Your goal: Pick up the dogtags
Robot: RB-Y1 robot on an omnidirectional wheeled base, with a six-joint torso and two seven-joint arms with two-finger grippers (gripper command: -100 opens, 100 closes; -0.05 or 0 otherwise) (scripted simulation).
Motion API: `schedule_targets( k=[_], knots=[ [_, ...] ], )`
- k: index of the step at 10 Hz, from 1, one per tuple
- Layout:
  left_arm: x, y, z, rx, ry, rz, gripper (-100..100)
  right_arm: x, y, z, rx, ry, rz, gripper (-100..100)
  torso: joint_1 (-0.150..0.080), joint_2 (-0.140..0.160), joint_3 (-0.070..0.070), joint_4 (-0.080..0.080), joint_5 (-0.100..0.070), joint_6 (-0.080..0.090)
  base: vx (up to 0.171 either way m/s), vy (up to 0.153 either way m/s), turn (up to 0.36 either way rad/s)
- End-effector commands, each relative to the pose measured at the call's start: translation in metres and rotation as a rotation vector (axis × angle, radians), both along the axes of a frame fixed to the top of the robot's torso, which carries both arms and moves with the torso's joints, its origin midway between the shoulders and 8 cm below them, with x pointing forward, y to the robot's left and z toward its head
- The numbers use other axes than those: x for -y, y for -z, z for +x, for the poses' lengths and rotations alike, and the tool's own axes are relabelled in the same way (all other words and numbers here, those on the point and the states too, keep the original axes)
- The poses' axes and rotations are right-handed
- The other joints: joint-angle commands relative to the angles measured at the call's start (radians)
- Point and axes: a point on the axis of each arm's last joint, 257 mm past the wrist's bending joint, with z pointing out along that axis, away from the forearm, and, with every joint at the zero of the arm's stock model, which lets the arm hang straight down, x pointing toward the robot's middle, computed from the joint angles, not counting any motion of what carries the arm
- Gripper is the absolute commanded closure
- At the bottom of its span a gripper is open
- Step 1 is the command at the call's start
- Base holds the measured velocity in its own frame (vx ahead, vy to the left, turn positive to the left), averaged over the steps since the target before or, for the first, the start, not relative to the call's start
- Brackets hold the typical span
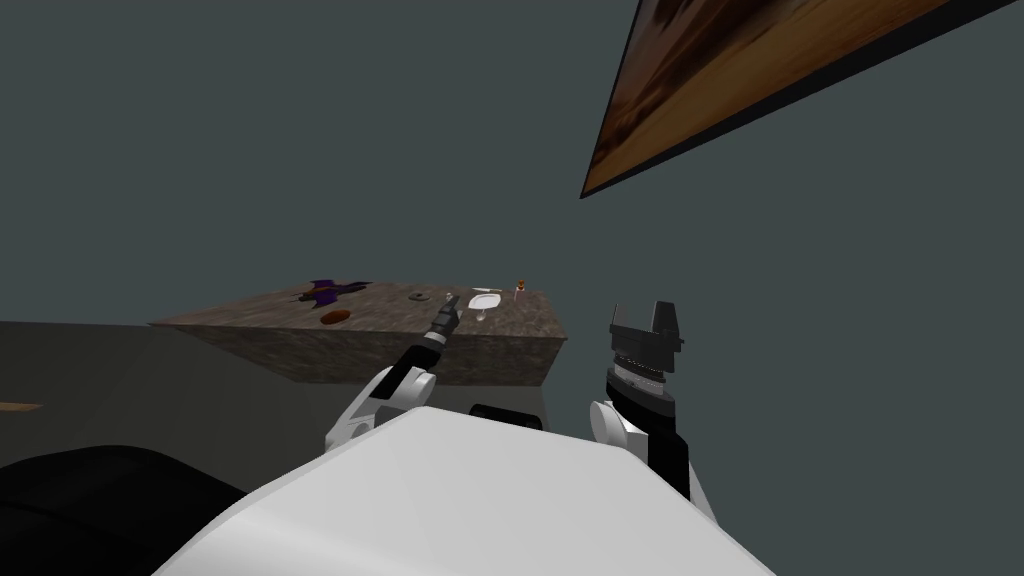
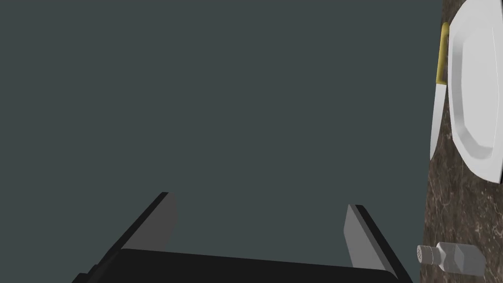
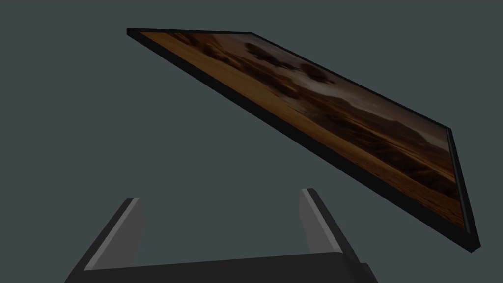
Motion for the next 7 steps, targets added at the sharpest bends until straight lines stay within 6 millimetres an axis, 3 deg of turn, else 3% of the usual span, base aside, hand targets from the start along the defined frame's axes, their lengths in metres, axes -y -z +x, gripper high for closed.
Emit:
schedule_targets(
  k=[1,7],
  knots=[
    [0.0,0.007,0.001,-0.03,0.0,-0.009,-100,0.0,0.0,0.0,0.0,0.0,0.0,0,0.0,0.0,0.0,0.0,0.0,0.0,0.032,-0.004,-0.001],
    [-0.003,0.037,0.007,-0.165,0.008,-0.059,-100,0.0,0.0,0.0,0.0,0.0,0.0,0,0.0,0.0,0.0,0.0,0.0,0.0,0.033,-0.007,-0.001]
  ],
)
